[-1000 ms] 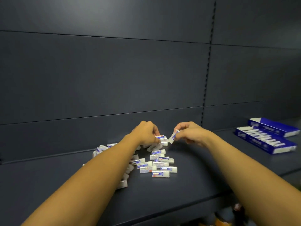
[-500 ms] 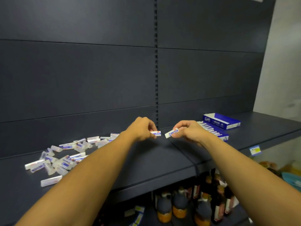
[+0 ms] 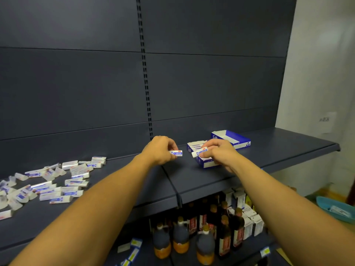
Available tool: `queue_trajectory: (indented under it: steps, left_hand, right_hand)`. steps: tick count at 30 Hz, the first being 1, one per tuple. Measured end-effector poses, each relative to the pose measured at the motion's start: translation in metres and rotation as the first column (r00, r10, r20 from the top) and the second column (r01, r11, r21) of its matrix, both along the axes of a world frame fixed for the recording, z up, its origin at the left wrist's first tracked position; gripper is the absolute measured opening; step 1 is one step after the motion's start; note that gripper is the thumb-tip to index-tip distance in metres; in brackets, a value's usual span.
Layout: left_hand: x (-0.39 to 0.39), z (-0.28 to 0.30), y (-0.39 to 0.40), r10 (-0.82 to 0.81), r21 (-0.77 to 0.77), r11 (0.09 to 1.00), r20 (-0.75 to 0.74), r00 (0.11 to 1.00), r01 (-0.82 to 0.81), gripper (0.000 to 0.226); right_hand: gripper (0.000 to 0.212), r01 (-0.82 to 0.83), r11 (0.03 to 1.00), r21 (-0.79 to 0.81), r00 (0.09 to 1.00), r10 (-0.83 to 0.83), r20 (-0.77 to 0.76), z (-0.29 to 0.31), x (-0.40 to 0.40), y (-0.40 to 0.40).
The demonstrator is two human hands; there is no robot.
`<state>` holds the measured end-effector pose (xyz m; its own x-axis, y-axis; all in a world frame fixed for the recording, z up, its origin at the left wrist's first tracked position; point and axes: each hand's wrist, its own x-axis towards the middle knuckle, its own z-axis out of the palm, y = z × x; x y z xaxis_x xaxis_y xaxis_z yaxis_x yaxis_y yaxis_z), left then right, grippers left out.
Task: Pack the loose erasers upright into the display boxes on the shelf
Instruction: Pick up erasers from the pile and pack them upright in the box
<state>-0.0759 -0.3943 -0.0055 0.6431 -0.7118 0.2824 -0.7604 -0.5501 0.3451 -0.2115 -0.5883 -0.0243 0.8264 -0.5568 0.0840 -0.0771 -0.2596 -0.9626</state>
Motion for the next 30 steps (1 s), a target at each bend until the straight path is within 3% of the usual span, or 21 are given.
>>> queue_trajectory:
  steps: [15, 25, 30]
  left_hand:
    - [0.065, -0.011, -0.124, -0.032, 0.013, 0.999, -0.016, 0.999, 0.033, 0.017]
    - [0.084, -0.021, -0.167, 0.006, -0.023, 1.000, -0.129, 0.992, -0.009, 0.019]
    - [0.082, -0.024, -0.168, 0.083, -0.097, 0.991, -0.044, 0.996, -0.087, 0.013]
  right_hand:
    - [0.025, -0.030, 0.998, -0.060, 0.999, 0.028, -0.036, -0.008, 0.064, -0.115]
    - [0.023, -0.199, 0.972, -0.129, 0.976, 0.208, 0.058, -0.015, 0.119, -0.170]
    - [0.021, -0.319, 0.937, -0.140, 0.936, 0.335, 0.110, -0.023, 0.141, -0.198]
